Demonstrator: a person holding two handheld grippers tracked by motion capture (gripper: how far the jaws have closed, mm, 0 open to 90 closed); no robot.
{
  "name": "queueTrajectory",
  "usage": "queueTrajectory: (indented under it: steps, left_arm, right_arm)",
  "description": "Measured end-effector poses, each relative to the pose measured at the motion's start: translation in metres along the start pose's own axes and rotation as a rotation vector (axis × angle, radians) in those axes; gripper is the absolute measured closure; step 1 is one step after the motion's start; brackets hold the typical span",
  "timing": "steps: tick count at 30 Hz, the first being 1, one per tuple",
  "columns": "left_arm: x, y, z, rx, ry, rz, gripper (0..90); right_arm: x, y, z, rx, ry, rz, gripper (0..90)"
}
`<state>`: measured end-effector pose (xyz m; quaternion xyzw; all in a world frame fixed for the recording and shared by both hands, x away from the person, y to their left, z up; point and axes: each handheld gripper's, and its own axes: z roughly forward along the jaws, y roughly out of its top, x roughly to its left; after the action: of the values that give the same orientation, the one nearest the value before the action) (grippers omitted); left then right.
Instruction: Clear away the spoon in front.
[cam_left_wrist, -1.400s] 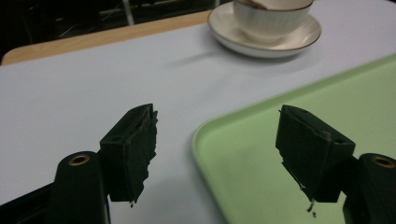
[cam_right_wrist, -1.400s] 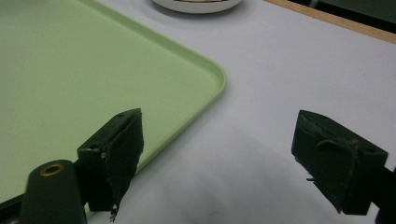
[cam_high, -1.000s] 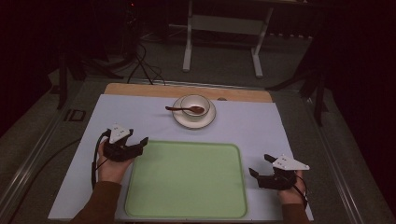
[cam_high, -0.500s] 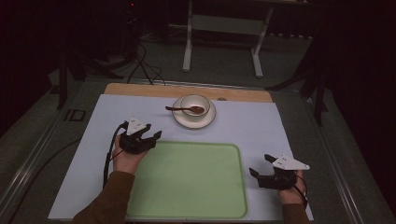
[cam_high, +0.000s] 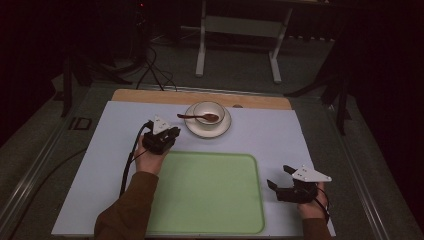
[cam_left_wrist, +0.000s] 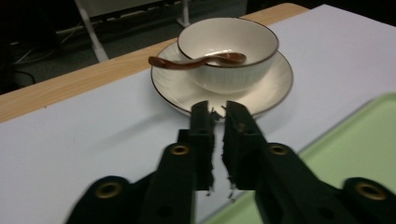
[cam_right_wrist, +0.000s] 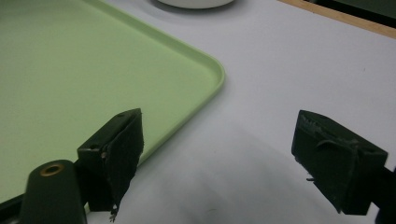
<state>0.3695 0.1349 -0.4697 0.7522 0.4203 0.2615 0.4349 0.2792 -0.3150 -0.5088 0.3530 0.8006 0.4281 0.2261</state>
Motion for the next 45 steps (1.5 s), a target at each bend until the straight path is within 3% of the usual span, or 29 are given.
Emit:
queueTrajectory:
  steps: [2,7,17,26,29,31,33,39,45]
  left_arm:
    - [0.004,0.002,0.010,0.001,-0.003,-0.018,89.6]
    - [0.008,0.007,0.028,0.022,0.009,-0.019,89.8]
    - [0.014,0.019,0.047,0.037,0.036,-0.026,89.6]
    - [0.028,0.025,0.059,0.047,0.098,-0.115,85.1]
    - [0.030,0.025,0.064,0.066,0.098,-0.151,80.4]
    - [0.030,0.025,0.064,0.066,0.098,-0.151,76.3]
    - [0.025,0.026,0.070,0.065,0.093,-0.168,61.5]
    - [0.026,0.028,0.078,0.063,0.099,-0.220,39.9]
    - [0.029,0.033,0.084,0.052,0.086,-0.261,35.7]
  right_arm:
    - [0.000,0.000,0.001,0.004,0.000,0.000,16.5]
    - [-0.001,0.000,0.000,0.001,0.000,0.001,16.5]
    - [-0.001,0.000,-0.001,0.002,-0.001,0.000,16.5]
    - [-0.002,0.000,-0.001,0.000,-0.001,0.002,16.5]
    - [-0.002,0.000,-0.001,0.003,-0.002,0.004,16.5]
    - [-0.002,0.000,-0.001,0.004,-0.003,0.005,16.5]
    - [-0.003,-0.001,-0.001,0.005,-0.005,0.008,16.5]
    - [-0.003,-0.001,-0.001,0.006,-0.005,0.009,16.5]
    - [-0.004,-0.001,-0.001,0.006,-0.005,0.008,16.5]
